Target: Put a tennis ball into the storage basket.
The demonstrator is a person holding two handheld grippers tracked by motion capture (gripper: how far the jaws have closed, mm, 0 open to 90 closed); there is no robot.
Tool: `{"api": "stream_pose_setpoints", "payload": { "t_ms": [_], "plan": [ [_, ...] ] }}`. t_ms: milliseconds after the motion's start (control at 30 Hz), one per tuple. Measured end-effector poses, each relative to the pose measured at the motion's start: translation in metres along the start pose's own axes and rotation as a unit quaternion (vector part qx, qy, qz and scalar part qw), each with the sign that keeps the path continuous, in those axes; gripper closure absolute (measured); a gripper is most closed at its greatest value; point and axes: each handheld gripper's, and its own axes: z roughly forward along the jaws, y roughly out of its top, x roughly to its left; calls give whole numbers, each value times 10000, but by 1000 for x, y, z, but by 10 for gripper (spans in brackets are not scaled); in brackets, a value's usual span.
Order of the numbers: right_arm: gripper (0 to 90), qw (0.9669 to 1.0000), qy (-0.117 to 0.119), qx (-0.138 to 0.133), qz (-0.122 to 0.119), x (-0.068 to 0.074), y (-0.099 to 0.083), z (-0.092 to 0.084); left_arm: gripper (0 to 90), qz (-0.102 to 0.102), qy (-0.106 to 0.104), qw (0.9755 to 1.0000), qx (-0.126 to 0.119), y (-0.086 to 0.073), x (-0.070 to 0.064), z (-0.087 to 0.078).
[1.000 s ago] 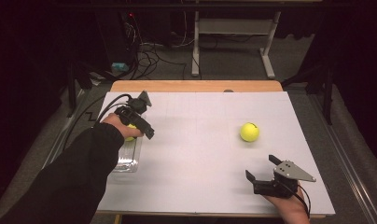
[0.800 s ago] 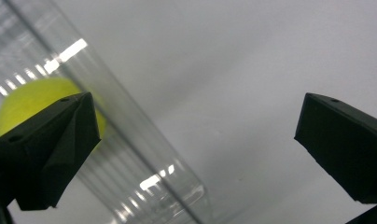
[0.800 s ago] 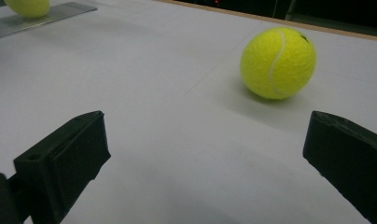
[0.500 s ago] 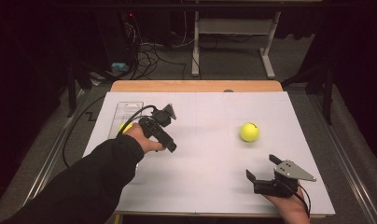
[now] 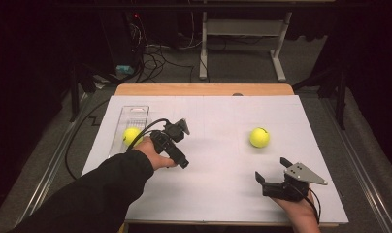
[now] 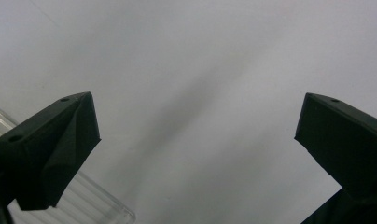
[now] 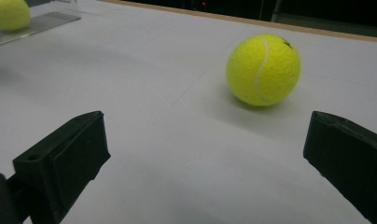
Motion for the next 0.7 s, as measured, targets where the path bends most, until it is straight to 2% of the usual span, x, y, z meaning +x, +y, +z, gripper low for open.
{"api": "stream_pose_setpoints", "payload": {
  "t_ms": [167, 433, 700],
  "plan": [
    [0, 9998, -163, 124, 9, -4, 8, 11, 5, -2, 5, 10000, -5, -4, 1, -4],
    [0, 9982, -469, 368, 14, -21, 22, 42, 5, 29, -1, 10000, 29, -9, -1, -2],
    [6, 9964, -524, 632, 201, -38, 34, 71, 5, 53, -50, 10000, 68, -7, -1, 2]
  ]
}}
